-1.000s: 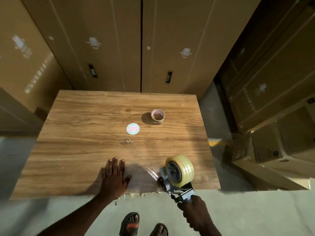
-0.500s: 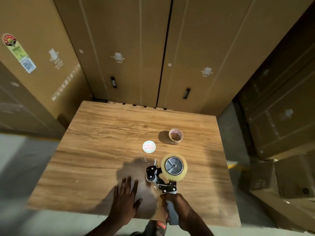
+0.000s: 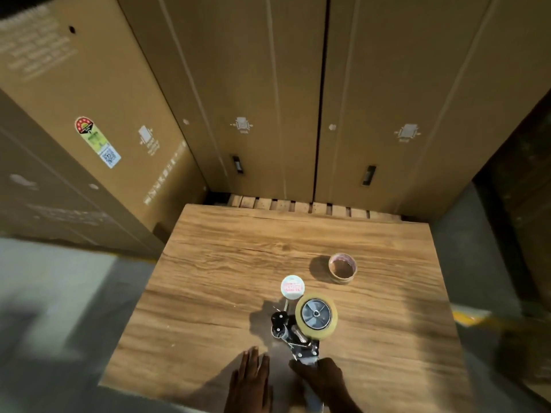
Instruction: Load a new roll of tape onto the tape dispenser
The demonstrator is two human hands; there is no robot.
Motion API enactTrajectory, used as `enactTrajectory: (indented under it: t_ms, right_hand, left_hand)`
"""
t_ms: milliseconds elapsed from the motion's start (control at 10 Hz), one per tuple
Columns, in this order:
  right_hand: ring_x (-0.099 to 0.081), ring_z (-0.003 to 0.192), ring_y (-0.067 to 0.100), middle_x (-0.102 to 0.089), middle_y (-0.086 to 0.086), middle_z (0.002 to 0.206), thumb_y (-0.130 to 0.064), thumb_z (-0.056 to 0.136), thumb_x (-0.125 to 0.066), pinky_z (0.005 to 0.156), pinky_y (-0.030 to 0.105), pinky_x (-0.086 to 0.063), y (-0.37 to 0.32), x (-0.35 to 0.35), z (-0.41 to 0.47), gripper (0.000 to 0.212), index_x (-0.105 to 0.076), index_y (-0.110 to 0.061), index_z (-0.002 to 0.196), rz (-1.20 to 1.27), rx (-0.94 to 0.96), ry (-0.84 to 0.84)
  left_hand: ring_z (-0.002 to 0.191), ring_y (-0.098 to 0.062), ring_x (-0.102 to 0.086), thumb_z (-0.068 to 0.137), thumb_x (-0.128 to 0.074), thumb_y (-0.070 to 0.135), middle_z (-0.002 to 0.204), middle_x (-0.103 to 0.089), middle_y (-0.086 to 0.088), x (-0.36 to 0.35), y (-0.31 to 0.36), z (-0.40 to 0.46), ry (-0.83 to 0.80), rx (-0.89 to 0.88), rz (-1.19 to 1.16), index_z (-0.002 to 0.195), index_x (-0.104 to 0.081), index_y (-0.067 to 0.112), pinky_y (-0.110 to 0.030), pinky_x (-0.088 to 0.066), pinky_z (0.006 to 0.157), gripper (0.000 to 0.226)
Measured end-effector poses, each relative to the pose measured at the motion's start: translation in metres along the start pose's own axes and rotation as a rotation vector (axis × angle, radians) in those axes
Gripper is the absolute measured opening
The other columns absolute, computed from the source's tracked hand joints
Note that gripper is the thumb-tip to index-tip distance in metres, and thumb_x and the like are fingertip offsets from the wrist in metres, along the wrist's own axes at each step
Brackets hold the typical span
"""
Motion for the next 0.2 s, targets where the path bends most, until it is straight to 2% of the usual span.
enactTrajectory:
  t_ms: [100,200]
  right_hand:
    - [-0.074,0.096,0.010,-0.077,-0.002,0.093,-0.089,0.063,-0.056,0.080,0.021,-0.054,-0.008,0.005,0.000,0.054,-0.067,-0.042,0.088,-0.296,0.126,0.135]
    - [-0.076,0.089,0.009,-0.080,0.000,0.090,-0.098,0.064,-0.042,0.071,0.023,-0.054,-0.055,0.040,-0.026,0.086,-0.074,-0.028,0.101,-0.456,0.297,0.420]
  left_hand:
    - [0.158,-0.013,0.002,0.086,-0.039,0.046,0.171,0.007,0.004,0.016,-0.004,0.026,0.140,-0.172,-0.125,0.151,-0.035,0.023,-0.040,-0.040,0.107,0.069]
    - [0.158,-0.022,0.000,0.102,-0.009,0.043,0.171,0.005,-0.004,0.104,0.009,0.075,0.371,-0.284,0.057,0.161,-0.016,0.021,-0.032,-0.029,0.116,0.064]
Point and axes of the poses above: each hand's wrist, its own z-axis towards the middle knuckle, its own x-axis out of the back of the hand, y = z × x, the point moved 6 cm from there along z, towards the middle knuckle
